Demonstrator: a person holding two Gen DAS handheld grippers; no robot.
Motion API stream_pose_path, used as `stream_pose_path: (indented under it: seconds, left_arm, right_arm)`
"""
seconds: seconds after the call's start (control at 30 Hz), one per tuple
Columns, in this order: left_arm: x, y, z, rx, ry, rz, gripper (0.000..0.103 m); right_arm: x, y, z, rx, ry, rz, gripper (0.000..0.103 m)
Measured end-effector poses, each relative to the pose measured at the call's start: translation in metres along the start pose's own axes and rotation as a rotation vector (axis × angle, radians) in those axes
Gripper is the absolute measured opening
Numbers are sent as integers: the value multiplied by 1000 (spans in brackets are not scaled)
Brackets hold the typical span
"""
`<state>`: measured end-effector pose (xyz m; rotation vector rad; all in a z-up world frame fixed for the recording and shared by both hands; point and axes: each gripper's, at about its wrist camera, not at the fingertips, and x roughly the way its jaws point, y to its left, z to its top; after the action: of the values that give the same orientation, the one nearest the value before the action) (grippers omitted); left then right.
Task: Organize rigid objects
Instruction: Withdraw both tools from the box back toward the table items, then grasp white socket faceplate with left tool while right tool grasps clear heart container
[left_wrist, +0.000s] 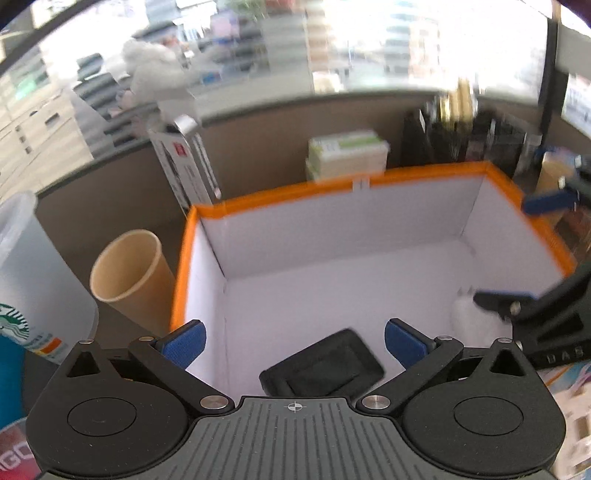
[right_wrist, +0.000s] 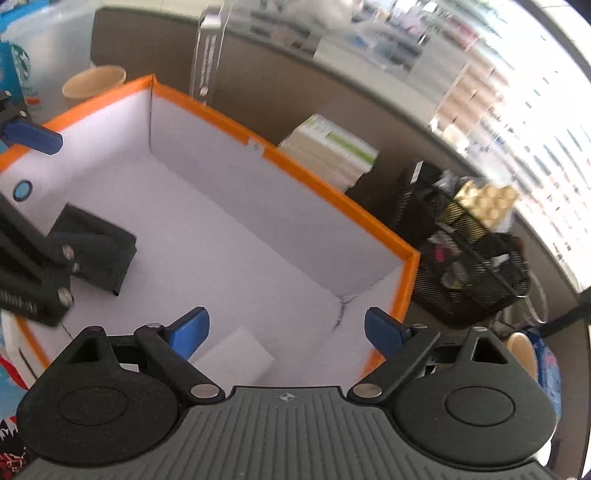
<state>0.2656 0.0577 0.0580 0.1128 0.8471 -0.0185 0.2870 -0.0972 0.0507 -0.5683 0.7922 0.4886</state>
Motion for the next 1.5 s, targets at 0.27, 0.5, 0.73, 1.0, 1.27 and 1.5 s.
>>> stream_pose_path:
  seconds: [0.27, 0.5, 0.73, 1.0, 1.27, 1.5]
  left_arm:
    - [-71, 19, -58, -65, -286, -154, 103]
    - [-75, 12, -138, -13, -385, -149, 103]
    - [-43, 1, -152, -22, -333, -178, 103]
    - [-39, -15, -160, -7, -335, -236, 103]
    - [-25, -42, -159, 10, -310, -187, 103]
    - [-10, -42, -157, -28, -258, -176, 103]
  right_arm:
    - [-88, 0, -70, 102, -361, -52, 100]
    - [-138, 54, -185, 52, -517, 57, 103]
    - [-142, 86, -218, 20, -490, 185, 100]
    - [-116, 91, -228, 7, -424, 248, 80]
    - [-108, 105, -238, -27, -423, 230, 66]
    - [-108, 108, -244, -51, -445, 205, 65]
